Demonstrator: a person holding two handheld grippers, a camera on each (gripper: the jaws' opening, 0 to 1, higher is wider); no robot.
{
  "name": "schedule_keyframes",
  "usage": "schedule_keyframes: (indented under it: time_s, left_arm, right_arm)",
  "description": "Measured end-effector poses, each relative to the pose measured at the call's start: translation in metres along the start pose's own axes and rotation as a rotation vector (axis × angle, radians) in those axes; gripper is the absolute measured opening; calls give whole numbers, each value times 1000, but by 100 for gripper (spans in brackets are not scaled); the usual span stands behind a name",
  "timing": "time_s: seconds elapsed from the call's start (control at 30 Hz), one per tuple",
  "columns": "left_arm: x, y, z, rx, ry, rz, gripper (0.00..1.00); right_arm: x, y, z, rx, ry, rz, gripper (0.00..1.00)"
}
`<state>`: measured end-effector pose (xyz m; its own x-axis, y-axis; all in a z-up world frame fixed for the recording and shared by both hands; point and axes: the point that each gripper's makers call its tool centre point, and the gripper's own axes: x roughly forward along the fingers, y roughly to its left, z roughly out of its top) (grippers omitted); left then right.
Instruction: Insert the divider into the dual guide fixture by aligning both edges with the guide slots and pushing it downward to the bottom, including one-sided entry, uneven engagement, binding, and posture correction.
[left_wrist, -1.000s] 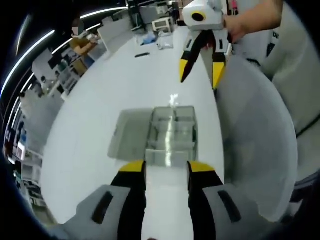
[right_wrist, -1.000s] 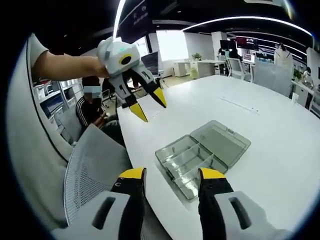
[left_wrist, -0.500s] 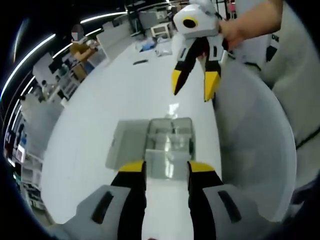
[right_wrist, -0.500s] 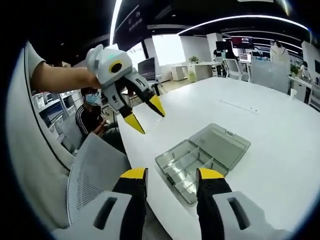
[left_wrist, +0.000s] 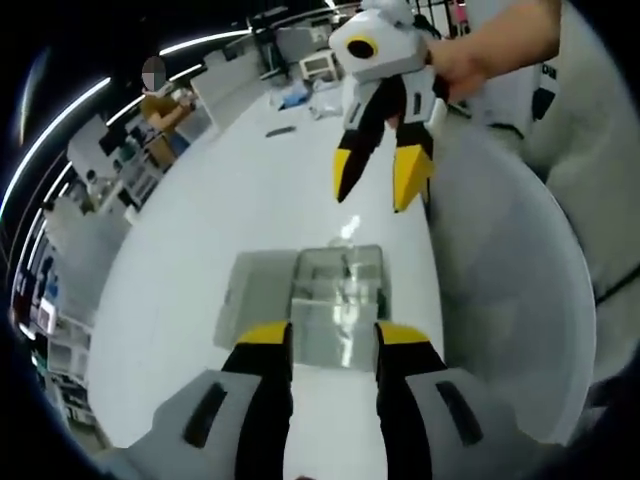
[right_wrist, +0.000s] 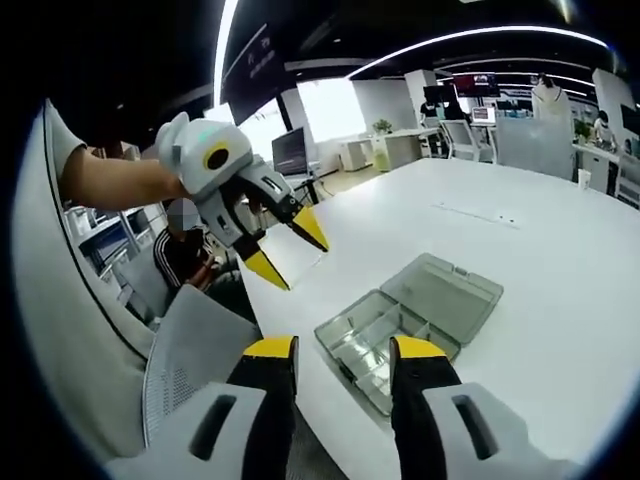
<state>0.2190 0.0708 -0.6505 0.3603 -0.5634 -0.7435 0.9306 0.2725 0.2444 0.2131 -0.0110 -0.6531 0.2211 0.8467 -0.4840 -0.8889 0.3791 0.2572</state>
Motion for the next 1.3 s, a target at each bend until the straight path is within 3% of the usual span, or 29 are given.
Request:
schedule_keyframes:
  time_s: [0.87, 1.2, 1.3]
  left_arm:
    - [5, 2, 17, 44, -42, 89, 29]
    - [14, -5, 20, 119, -26, 109, 29]
    - [15, -5, 22, 124, -30, 114, 29]
  right_arm:
    - [2, 3, 10, 124, -50, 27, 23]
    - [5, 5, 17, 144, -68, 41, 22]
    - [6, 8, 24, 183, -102, 63, 23]
